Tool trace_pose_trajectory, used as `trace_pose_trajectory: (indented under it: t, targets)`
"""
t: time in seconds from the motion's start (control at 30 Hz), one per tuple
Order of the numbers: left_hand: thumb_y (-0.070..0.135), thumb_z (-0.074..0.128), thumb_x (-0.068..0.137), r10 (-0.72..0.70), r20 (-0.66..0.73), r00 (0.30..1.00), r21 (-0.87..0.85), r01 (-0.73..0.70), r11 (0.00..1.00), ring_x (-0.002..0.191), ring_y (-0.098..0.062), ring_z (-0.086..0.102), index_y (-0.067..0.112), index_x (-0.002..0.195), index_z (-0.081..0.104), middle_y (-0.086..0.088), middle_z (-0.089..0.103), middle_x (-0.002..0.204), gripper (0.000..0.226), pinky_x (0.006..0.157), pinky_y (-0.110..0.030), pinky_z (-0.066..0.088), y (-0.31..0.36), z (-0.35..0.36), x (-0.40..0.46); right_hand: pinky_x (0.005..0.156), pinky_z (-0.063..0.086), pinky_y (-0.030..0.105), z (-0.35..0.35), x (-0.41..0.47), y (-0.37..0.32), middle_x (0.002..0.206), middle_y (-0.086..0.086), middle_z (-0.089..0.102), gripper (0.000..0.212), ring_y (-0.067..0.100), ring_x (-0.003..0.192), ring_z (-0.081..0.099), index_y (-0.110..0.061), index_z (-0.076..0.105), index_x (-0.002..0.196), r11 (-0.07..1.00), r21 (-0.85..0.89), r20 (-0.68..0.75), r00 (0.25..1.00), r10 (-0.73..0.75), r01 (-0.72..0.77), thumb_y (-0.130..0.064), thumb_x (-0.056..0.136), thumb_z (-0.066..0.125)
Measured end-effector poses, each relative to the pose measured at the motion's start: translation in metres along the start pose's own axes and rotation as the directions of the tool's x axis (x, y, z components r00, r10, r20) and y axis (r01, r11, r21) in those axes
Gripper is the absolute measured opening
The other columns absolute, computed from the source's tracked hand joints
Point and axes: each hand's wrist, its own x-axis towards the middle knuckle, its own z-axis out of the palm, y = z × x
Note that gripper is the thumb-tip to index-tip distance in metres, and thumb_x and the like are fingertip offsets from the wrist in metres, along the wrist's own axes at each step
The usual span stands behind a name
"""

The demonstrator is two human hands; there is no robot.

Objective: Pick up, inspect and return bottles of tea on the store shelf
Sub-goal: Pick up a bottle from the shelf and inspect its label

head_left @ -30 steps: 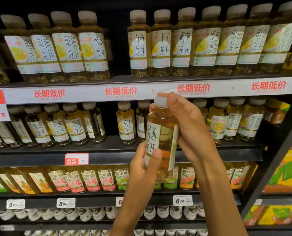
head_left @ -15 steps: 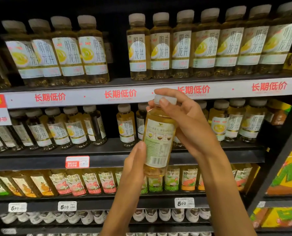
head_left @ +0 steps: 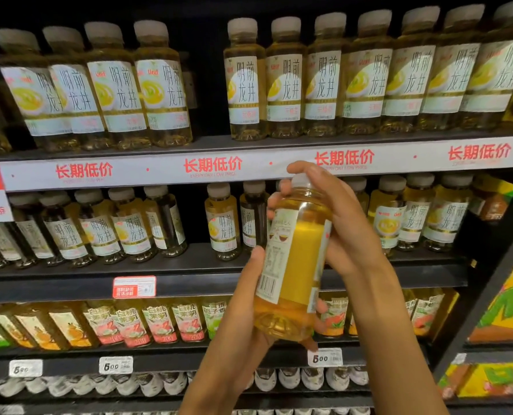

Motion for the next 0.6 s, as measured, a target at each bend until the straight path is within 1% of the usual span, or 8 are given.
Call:
trace_pose_trajectory:
  t: [0.13, 0.17, 0.23, 0.33, 0.4, 0.47, 0.53, 0.6]
  targets:
    - [0.088, 0.054, 0.059, 0.103, -0.222, 0.969, 0.268, -0.041, 0.963, 0.096, -0.025, 0.070, 0.035, 0.106, 0.070, -0.007, 0.073, 0.106, 0.072, 0.085, -0.043, 0.054, 0.000, -0.004, 0.000, 0.078, 0.057, 0.039, 0.001, 0.004, -0.006, 0.082, 0.003, 0.068, 0.016, 0.022, 0.083, 0.070, -0.019, 0.068, 0.096, 0.973, -0.218, -0.038, 0.996, -0.078, 0.068, -0.027, 0.092, 0.055]
    - [0.089, 0.053, 0.057, 0.131, -0.222, 0.966, 0.321, -0.055, 0.946, 0.098, -0.023, 0.070, 0.040, 0.104, 0.069, -0.004, 0.073, 0.106, 0.069, 0.088, -0.039, 0.053, 0.000, -0.005, -0.003, 0.077, 0.058, 0.037, 0.002, 0.005, -0.007, 0.083, 0.003, 0.069, 0.016, 0.023, 0.084, 0.070, -0.018, 0.068, 0.098, 0.966, -0.250, -0.041, 0.996, -0.083, 0.070, -0.027, 0.092, 0.056]
    - [0.087, 0.053, 0.060, 0.152, -0.189, 0.970, 0.364, -0.074, 0.928, 0.089, -0.019, 0.072, 0.039, 0.102, 0.068, -0.005, 0.075, 0.097, 0.065, 0.082, -0.031, 0.053, 0.001, -0.006, -0.007, 0.072, 0.057, 0.032, 0.004, 0.009, -0.007, 0.084, 0.003, 0.070, 0.018, 0.023, 0.086, 0.071, -0.018, 0.067, 0.099, 0.958, -0.281, -0.039, 0.997, -0.065, 0.052, -0.030, 0.091, 0.056]
    - [0.079, 0.053, 0.070, 0.054, -0.098, 0.994, 0.133, -0.041, 0.990, 0.071, -0.023, 0.070, 0.022, 0.105, 0.071, -0.012, 0.072, 0.086, 0.069, 0.062, -0.031, 0.054, 0.010, -0.004, -0.011, 0.071, 0.058, 0.032, 0.006, 0.014, -0.001, 0.085, 0.002, 0.071, 0.020, 0.023, 0.087, 0.071, -0.020, 0.070, 0.094, 0.975, -0.224, -0.031, 0.999, 0.009, -0.015, -0.035, 0.089, 0.057]
    - [0.072, 0.046, 0.079, -0.013, 0.026, 1.000, -0.142, 0.017, 0.990, 0.065, -0.021, 0.067, 0.010, 0.106, 0.070, -0.014, 0.069, 0.082, 0.072, 0.051, -0.028, 0.053, 0.014, -0.005, -0.012, 0.075, 0.058, 0.035, 0.010, 0.018, 0.008, 0.086, 0.005, 0.071, 0.023, 0.023, 0.086, 0.071, -0.018, 0.070, 0.094, 0.996, -0.053, 0.009, 0.997, 0.076, -0.075, -0.035, 0.085, 0.059]
    - [0.067, 0.043, 0.081, -0.027, 0.097, 0.995, -0.263, 0.052, 0.963, 0.064, -0.022, 0.067, 0.006, 0.106, 0.069, -0.015, 0.068, 0.082, 0.071, 0.049, -0.028, 0.053, 0.014, -0.008, -0.013, 0.075, 0.058, 0.035, 0.014, 0.020, 0.015, 0.086, 0.007, 0.070, 0.027, 0.022, 0.084, 0.070, -0.015, 0.068, 0.096, 0.986, 0.096, 0.045, 0.991, 0.129, -0.133, -0.036, 0.081, 0.061]
    - [0.068, 0.042, 0.081, -0.036, 0.090, 0.995, -0.216, 0.054, 0.975, 0.063, -0.024, 0.067, 0.003, 0.107, 0.067, -0.018, 0.069, 0.082, 0.073, 0.050, -0.028, 0.053, 0.014, -0.012, -0.014, 0.072, 0.058, 0.034, 0.014, 0.022, 0.020, 0.083, 0.006, 0.068, 0.026, 0.021, 0.080, 0.070, -0.014, 0.067, 0.096, 0.985, 0.117, 0.038, 0.991, 0.127, -0.130, -0.035, 0.081, 0.061]
    - [0.068, 0.039, 0.082, -0.053, -0.021, 0.998, -0.037, 0.052, 0.998, 0.064, -0.025, 0.067, 0.004, 0.112, 0.064, -0.022, 0.071, 0.087, 0.075, 0.049, -0.030, 0.053, 0.016, -0.016, -0.014, 0.071, 0.057, 0.033, 0.014, 0.024, 0.021, 0.081, 0.005, 0.067, 0.022, 0.020, 0.077, 0.069, -0.015, 0.068, 0.095, 0.993, 0.054, 0.012, 0.995, 0.103, -0.103, -0.033, 0.084, 0.060]
